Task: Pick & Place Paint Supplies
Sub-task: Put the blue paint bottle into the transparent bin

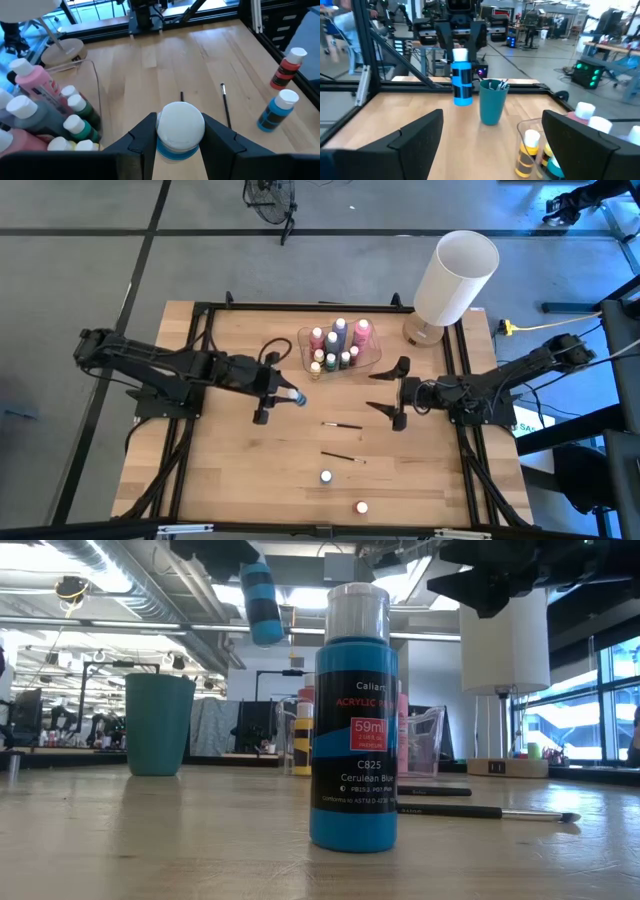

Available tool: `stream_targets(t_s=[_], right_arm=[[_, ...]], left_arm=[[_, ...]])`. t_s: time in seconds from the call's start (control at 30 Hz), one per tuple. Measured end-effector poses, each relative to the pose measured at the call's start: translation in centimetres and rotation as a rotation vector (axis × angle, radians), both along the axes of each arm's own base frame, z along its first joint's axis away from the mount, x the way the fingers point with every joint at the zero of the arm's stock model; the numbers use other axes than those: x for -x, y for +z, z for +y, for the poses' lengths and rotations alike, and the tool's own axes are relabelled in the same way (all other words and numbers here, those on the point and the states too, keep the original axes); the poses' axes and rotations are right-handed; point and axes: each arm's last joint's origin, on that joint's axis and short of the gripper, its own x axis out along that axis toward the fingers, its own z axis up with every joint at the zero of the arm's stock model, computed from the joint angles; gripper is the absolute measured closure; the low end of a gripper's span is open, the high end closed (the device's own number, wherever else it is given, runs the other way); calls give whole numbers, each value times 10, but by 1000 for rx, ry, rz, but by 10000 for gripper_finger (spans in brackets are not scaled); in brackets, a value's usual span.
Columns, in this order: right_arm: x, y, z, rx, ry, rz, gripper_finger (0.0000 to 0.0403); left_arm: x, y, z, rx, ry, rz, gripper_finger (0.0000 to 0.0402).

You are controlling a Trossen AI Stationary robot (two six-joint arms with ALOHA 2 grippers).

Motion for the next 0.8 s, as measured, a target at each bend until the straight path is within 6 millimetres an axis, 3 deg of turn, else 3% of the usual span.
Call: stream_targets(t_s=[0.27, 0.53, 0.8], right_arm=[[-11, 8, -3, -56, 57, 64, 60], [-43, 14, -3, 2, -1, 188, 60], [-74, 28, -13, 1, -139, 157, 65]], left_arm=[[0, 0, 4, 7, 9, 1, 285], [-6, -1, 3, 26, 16, -23, 285], [-25, -4, 0, -8, -35, -53, 285]])
